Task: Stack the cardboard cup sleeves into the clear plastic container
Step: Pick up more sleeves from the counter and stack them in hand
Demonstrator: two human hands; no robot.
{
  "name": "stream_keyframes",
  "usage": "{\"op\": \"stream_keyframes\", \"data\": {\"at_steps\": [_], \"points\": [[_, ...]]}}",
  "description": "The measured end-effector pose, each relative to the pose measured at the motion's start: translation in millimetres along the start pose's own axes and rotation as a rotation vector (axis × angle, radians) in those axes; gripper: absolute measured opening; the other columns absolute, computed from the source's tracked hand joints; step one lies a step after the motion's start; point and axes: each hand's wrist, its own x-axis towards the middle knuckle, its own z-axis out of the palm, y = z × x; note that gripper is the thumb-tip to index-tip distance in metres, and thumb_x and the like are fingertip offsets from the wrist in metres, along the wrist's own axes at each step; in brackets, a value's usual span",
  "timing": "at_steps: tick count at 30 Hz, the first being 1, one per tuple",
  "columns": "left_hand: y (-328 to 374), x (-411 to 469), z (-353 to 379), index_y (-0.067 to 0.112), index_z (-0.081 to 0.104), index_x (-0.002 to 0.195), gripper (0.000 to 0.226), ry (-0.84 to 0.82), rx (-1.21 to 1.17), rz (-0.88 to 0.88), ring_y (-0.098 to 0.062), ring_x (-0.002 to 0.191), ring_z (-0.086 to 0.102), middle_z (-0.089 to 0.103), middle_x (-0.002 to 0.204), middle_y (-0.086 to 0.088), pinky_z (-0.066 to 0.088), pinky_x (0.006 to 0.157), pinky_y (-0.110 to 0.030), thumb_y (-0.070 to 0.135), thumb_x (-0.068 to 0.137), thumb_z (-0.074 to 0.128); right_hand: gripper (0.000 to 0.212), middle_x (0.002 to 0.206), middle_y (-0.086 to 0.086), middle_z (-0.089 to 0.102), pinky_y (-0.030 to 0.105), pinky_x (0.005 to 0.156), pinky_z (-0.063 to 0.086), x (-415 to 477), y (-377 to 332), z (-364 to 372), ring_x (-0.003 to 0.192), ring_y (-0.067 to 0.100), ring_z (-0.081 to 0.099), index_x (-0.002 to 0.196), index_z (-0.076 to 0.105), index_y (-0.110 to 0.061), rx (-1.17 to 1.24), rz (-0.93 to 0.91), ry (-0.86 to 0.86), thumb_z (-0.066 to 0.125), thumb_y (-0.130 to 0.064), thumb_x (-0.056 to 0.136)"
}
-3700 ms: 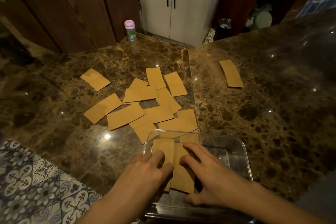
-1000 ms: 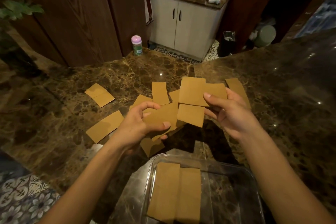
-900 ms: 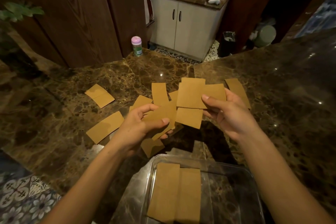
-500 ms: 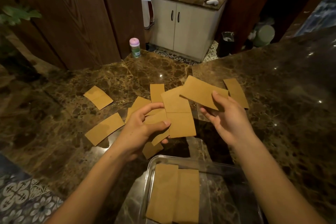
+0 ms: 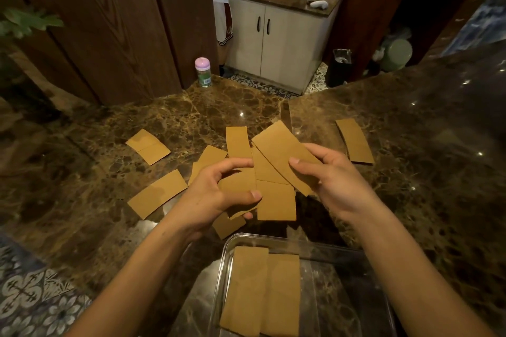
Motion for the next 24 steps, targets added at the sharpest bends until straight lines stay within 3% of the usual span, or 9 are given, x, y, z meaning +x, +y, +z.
{"op": "stream_keyframes", "data": {"at_steps": [3, 6, 10, 14, 16, 18, 20, 22, 24], "points": [[0.8, -0.2, -3.6, 0.019, 0.072, 0.113, 0.058, 0.039, -0.053, -0.027, -0.032, 0.085, 0.077, 0.068, 0.122, -0.016, 0.061, 0.059, -0.032, 0.005, 0.060, 0.087, 0.029, 0.115, 0.004, 0.080, 0.041, 0.089, 0.059, 1.9, -6.3, -1.2, 0.107, 0.024, 0.076, 0.124, 0.072, -0.020, -0.054, -0.016, -0.034, 0.066, -0.010, 0.098], [-0.4, -1.3, -6.0, 0.012, 0.066, 0.120, 0.056, 0.018, -0.085, -0.048, -0.030, 0.088, 0.076, 0.078, 0.103, -0.014, 0.060, 0.057, -0.028, 0.004, 0.067, 0.084, 0.022, 0.108, -0.001, 0.080, 0.035, 0.082, 0.056, 1.7, -15.9, -1.6, 0.100, 0.019, 0.076, 0.117, 0.076, -0.025, -0.253, -0.062, -0.081, 0.067, -0.015, 0.099], [-2.6, -2.1, -3.1, 0.007, 0.064, 0.123, 0.044, -0.053, -0.021, -0.032, -0.028, 0.094, 0.076, 0.078, 0.108, -0.013, 0.059, 0.057, -0.026, 0.002, 0.081, 0.078, 0.016, 0.104, 0.000, 0.080, 0.036, 0.088, 0.057, 1.5, -21.7, 6.4, 0.098, 0.020, 0.076, 0.110, 0.080, -0.020, -0.415, -0.088, -0.163, 0.068, -0.021, 0.100], [-1.8, -1.9, -0.5, 0.015, 0.064, 0.126, 0.049, -0.043, -0.067, -0.035, -0.030, 0.091, 0.076, 0.076, 0.107, -0.013, 0.062, 0.057, -0.029, 0.003, 0.080, 0.077, 0.018, 0.103, 0.000, 0.079, 0.031, 0.079, 0.056, 1.0, -17.4, 14.9, 0.094, 0.015, 0.074, 0.115, 0.075, -0.015, -0.260, -0.194, -0.058, 0.066, -0.013, 0.099], [-3.1, -1.4, -2.5, 0.029, 0.061, 0.134, 0.061, -0.007, -0.091, -0.013, -0.032, 0.092, 0.075, 0.072, 0.115, -0.013, 0.063, 0.058, -0.034, -0.003, 0.083, 0.076, 0.041, 0.114, 0.000, 0.078, 0.033, 0.080, 0.060, 1.8, -17.7, 14.1, 0.106, 0.016, 0.075, 0.132, 0.063, -0.023, -0.054, -0.220, 0.035, 0.066, -0.003, 0.096], [-3.3, -2.3, -5.1, 0.035, 0.061, 0.135, 0.063, 0.012, -0.099, 0.021, -0.028, 0.092, 0.074, 0.066, 0.124, -0.013, 0.063, 0.058, -0.035, -0.005, 0.088, 0.072, 0.077, 0.126, 0.004, 0.073, 0.038, 0.086, 0.063, 1.8, -18.0, 10.5, 0.114, 0.019, 0.073, 0.151, 0.044, -0.037, 0.094, -0.228, 0.078, 0.068, 0.007, 0.092], [-2.3, -2.1, -6.8, 0.032, 0.063, 0.133, 0.059, 0.034, -0.106, 0.050, -0.024, 0.091, 0.073, 0.061, 0.127, -0.012, 0.063, 0.058, -0.034, -0.007, 0.089, 0.069, 0.099, 0.133, 0.004, 0.064, 0.040, 0.086, 0.063, 1.0, -18.1, 8.2, 0.118, 0.022, 0.071, 0.153, 0.030, -0.054, 0.152, -0.224, 0.074, 0.068, 0.012, 0.090], [-1.5, -1.6, -6.7, 0.025, 0.061, 0.127, 0.051, 0.061, -0.117, 0.068, -0.025, 0.090, 0.073, 0.062, 0.124, -0.015, 0.062, 0.057, -0.034, -0.008, 0.089, 0.068, 0.086, 0.135, 0.001, 0.059, 0.037, 0.083, 0.064, -2.3, -17.6, 11.6, 0.118, 0.021, 0.068, 0.148, 0.041, -0.050, 0.095, -0.235, 0.092, 0.070, 0.008, 0.091], [-1.4, -0.4, -5.8, 0.017, 0.055, 0.120, 0.041, 0.111, -0.148, 0.083, -0.026, 0.086, 0.074, 0.067, 0.114, -0.016, 0.063, 0.056, -0.033, -0.008, 0.090, 0.067, 0.053, 0.124, 0.000, 0.067, 0.033, 0.081, 0.064, -3.8, -15.2, 16.2, 0.111, 0.017, 0.071, 0.133, 0.058, -0.034, 0.036, -0.248, 0.177, 0.070, -0.001, 0.094]]}}
